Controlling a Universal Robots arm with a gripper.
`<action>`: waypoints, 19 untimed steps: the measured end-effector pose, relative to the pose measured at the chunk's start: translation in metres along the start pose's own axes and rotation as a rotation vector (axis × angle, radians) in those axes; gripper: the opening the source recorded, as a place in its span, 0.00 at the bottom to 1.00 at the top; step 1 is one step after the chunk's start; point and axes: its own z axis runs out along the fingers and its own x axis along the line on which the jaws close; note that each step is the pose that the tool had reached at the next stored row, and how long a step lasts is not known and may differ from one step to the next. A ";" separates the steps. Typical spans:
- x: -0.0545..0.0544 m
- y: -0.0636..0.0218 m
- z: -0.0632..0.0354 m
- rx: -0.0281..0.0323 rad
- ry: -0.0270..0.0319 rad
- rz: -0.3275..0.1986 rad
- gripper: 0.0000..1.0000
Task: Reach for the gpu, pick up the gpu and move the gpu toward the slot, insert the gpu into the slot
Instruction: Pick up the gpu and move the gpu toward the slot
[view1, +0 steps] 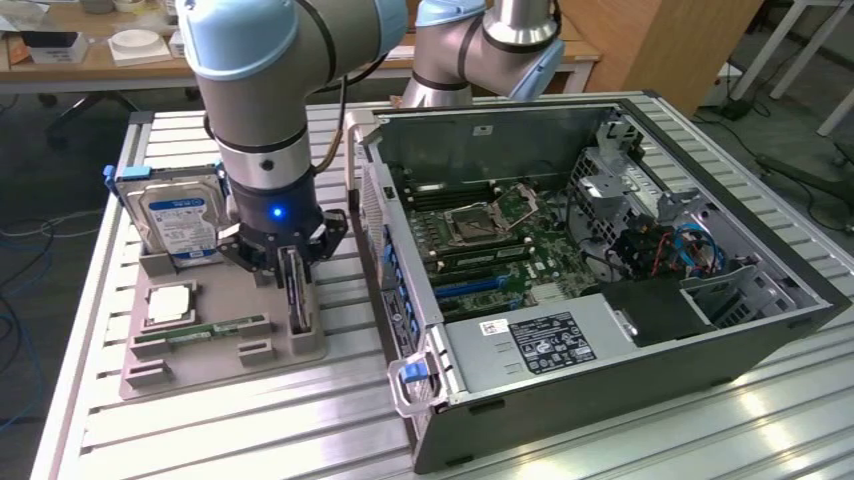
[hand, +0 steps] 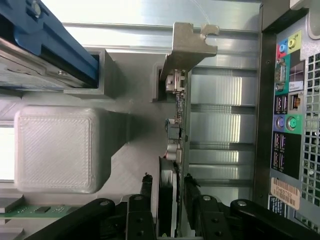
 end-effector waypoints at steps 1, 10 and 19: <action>0.000 0.0006 0.0006 0.0000 0.0001 0.000 0.39; 0.000 0.0052 0.0024 0.0003 0.0002 0.000 0.39; 0.000 0.0129 0.0049 0.0052 0.0002 0.000 0.39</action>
